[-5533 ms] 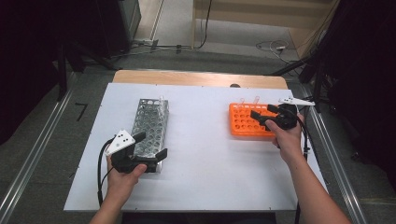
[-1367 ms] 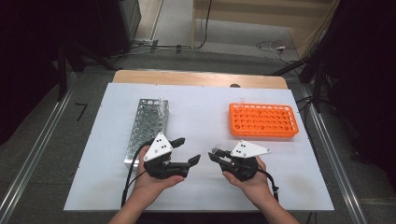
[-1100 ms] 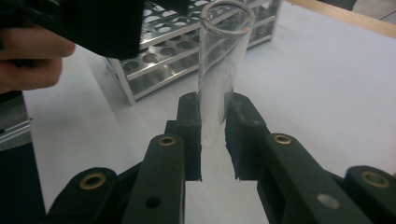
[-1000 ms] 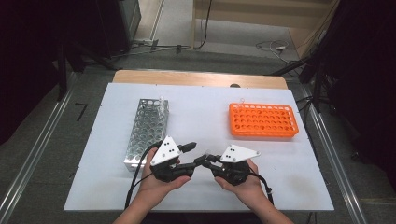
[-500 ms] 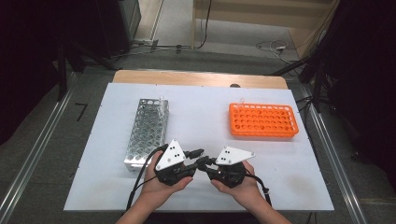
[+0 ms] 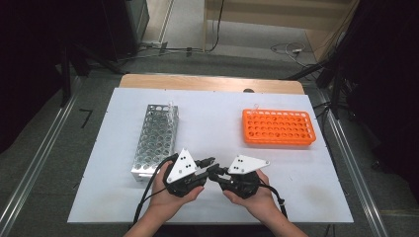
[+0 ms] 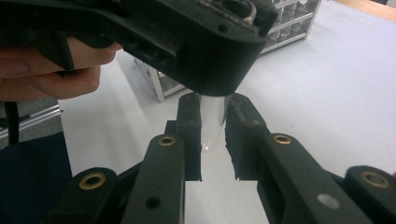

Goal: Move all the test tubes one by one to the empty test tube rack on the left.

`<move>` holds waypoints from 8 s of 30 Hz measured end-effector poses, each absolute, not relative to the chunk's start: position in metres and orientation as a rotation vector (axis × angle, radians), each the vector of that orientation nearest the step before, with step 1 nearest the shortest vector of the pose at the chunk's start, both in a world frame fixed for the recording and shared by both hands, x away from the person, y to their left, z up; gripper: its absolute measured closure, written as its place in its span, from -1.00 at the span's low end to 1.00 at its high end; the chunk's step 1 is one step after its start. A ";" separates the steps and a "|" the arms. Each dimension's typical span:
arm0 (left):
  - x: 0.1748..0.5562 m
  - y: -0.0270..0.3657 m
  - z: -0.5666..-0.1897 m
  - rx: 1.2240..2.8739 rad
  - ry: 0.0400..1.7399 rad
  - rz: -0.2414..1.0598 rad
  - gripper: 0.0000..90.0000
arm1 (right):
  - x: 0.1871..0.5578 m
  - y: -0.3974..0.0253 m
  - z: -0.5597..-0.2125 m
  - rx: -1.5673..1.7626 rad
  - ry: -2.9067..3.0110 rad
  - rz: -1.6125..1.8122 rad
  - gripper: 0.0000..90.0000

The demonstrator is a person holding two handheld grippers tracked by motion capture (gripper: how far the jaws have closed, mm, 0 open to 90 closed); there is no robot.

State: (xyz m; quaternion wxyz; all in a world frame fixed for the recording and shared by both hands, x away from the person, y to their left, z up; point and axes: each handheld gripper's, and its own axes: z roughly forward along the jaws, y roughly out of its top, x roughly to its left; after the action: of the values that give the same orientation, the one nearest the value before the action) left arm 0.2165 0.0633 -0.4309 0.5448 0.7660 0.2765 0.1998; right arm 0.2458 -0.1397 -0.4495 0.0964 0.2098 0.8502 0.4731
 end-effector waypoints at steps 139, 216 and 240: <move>0.280 0.167 -0.420 1.672 1.035 0.495 -0.99 | 0.267 -0.292 -0.458 0.906 2.305 1.424 -1.00; 0.225 0.165 -0.447 1.656 0.966 0.459 -1.00 | 0.440 -0.226 -0.456 1.392 2.134 1.204 0.32; 0.225 0.162 -0.446 1.657 0.956 0.459 -1.00 | 0.440 -0.213 -0.463 1.332 2.062 1.170 0.65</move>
State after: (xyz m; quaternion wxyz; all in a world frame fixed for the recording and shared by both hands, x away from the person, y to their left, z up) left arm 0.2251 0.1624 -0.4464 0.5542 0.7011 0.4045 0.1942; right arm 0.4401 -0.2125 -0.4625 0.2097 0.4788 0.7415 0.4207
